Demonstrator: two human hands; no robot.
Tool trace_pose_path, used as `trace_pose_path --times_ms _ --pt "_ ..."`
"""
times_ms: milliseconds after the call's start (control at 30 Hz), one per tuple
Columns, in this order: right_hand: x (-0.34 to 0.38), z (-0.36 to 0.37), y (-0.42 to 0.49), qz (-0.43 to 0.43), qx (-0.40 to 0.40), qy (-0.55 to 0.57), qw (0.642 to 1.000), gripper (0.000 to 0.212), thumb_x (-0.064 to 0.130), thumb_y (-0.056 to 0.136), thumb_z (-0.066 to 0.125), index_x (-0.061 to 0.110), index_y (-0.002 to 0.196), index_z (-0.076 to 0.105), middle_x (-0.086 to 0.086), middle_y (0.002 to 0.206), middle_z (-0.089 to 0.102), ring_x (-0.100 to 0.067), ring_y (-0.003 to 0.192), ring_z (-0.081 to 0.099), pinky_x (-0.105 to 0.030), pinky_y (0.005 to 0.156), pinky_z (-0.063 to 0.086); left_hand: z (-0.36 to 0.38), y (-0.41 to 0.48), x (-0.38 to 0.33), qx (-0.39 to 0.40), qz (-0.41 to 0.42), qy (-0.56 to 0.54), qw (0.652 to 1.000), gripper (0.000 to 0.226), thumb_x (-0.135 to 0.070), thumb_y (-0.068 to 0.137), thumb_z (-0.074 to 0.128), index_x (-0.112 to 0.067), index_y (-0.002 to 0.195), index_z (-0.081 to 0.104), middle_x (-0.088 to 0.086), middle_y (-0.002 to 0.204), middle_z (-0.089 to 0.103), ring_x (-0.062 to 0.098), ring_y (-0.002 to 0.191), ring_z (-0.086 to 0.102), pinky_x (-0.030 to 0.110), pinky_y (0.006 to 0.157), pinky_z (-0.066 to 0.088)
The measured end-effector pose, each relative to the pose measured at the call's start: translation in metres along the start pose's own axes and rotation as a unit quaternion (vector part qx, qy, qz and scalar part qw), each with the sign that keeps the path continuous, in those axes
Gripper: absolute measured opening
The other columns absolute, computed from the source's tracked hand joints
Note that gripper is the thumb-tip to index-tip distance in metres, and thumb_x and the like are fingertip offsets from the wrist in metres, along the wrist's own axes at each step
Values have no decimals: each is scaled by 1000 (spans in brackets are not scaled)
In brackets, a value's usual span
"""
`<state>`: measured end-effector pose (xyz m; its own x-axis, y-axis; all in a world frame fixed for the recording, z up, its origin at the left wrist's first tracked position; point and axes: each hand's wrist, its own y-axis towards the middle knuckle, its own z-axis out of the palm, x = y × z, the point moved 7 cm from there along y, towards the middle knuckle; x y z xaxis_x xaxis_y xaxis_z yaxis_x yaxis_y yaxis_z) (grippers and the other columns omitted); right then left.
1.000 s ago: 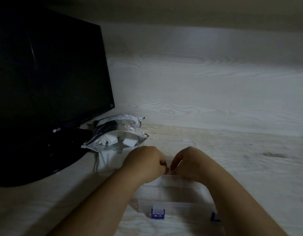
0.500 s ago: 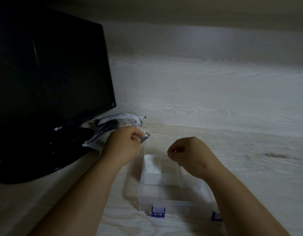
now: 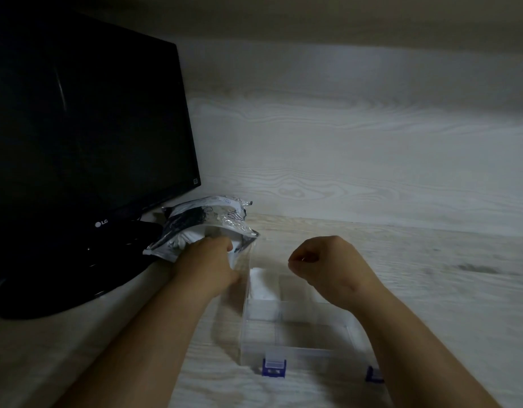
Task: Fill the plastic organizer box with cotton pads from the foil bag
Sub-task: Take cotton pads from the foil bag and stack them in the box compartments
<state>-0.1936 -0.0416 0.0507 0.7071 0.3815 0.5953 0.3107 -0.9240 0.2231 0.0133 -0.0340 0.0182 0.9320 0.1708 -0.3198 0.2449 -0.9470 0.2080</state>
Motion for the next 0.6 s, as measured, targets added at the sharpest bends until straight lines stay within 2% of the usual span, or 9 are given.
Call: trace_pose_path --times_ms 100,200,300,433,500,567,600 --pt "1 0 -1 -2 2 3 1000 12 27 88 62 28 82 72 16 73 64 -4 68 63 -19 62 52 -2 1 2 -11 -7 -15 1000 35 -24 81 68 -26 114 59 0 118 65 21 107 61 32 87 51" --pt "1 0 -2 2 2 5 1000 11 27 88 62 27 84 73 16 73 64 -5 68 63 -19 61 51 -5 2 5 -38 -9 -22 999 35 -13 84 60 -26 117 59 2 119 64 23 108 60 33 87 51" --pt "2 0 -1 7 1 7 1000 12 27 88 62 26 83 73 14 73 64 -6 68 63 -21 61 52 -10 4 7 -71 -12 -34 997 37 -9 87 55 -24 121 59 4 123 63 25 112 58 34 88 50" --pt "3 -1 -2 7 -1 4 1000 12 25 88 62 25 82 72 15 71 63 -4 67 62 -19 60 50 -22 2 5 -136 -17 -87 987 32 -9 80 58 -28 105 63 1 107 70 27 100 63 36 82 53" --pt "3 -3 -3 11 -4 11 1000 13 24 88 62 24 82 73 15 70 63 -4 66 62 -17 58 49 -28 -1 1 -167 -19 -149 975 27 -8 81 62 -28 98 64 -3 98 70 25 94 64 33 79 53" --pt "1 -5 -2 17 -14 25 999 13 23 88 62 25 80 72 14 69 63 -3 66 61 -15 56 46 -28 -2 -3 -156 -29 -251 955 25 -5 82 65 -29 88 61 -9 87 66 19 88 64 29 78 52" --pt "0 -6 -1 20 -20 35 999 12 23 87 62 27 79 71 14 69 63 -2 66 60 -15 57 45 -27 -2 -5 -143 -34 -308 940 27 -4 80 67 -30 82 59 -10 84 65 18 85 65 32 78 54"
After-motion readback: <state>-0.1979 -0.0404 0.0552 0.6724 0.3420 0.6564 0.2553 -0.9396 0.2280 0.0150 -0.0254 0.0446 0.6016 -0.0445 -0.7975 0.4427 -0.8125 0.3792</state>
